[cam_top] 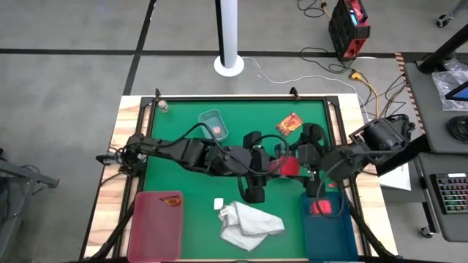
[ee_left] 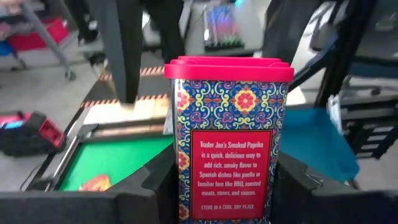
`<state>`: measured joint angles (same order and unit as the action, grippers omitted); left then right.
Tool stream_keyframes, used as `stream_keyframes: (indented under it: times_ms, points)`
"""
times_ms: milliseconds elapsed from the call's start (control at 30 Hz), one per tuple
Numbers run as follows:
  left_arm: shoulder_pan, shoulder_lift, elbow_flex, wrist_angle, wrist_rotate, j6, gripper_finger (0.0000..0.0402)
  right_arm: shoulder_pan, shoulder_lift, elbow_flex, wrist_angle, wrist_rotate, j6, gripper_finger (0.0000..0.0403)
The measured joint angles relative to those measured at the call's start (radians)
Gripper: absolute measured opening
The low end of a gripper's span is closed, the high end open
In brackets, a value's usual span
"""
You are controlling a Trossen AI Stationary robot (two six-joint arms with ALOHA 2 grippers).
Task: Sort spices by type
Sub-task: Put the red spice bottle into the dark blue bin
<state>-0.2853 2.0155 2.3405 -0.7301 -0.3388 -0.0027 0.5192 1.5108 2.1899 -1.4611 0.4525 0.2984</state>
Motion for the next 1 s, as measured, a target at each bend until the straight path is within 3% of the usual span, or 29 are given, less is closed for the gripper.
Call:
stream_keyframes:
  times_ms: [167,233,333,467,567,700,1000]
  points:
    - [-0.002,0.000,0.000,0.015,0.028,0.020,0.0156,0.001,0.029,-0.001,-0.001,-0.025,-0.048,0.0301]
    - [-0.002,0.000,0.000,0.016,0.042,0.004,0.0158,-0.002,0.031,0.001,-0.002,-0.048,-0.043,0.0263]
    - [-0.001,0.000,0.000,0.025,0.035,-0.044,0.0202,-0.015,0.031,0.002,-0.004,-0.097,-0.029,0.0194]
    - [-0.002,0.000,0.002,0.022,0.035,-0.041,0.0268,-0.024,0.030,0.004,-0.029,-0.168,-0.018,0.0195]
    - [-0.002,-0.001,0.002,0.004,0.035,-0.041,0.0287,-0.022,0.015,0.009,-0.111,-0.214,0.040,0.0195]
    - [-0.002,-0.019,0.002,-0.004,0.035,-0.057,0.0287,0.021,-0.033,-0.037,-0.109,-0.328,0.162,0.0195]
    - [-0.002,-0.086,0.003,-0.027,-0.066,-0.022,0.0262,0.311,-0.138,-0.352,-0.095,-0.314,0.462,0.0195]
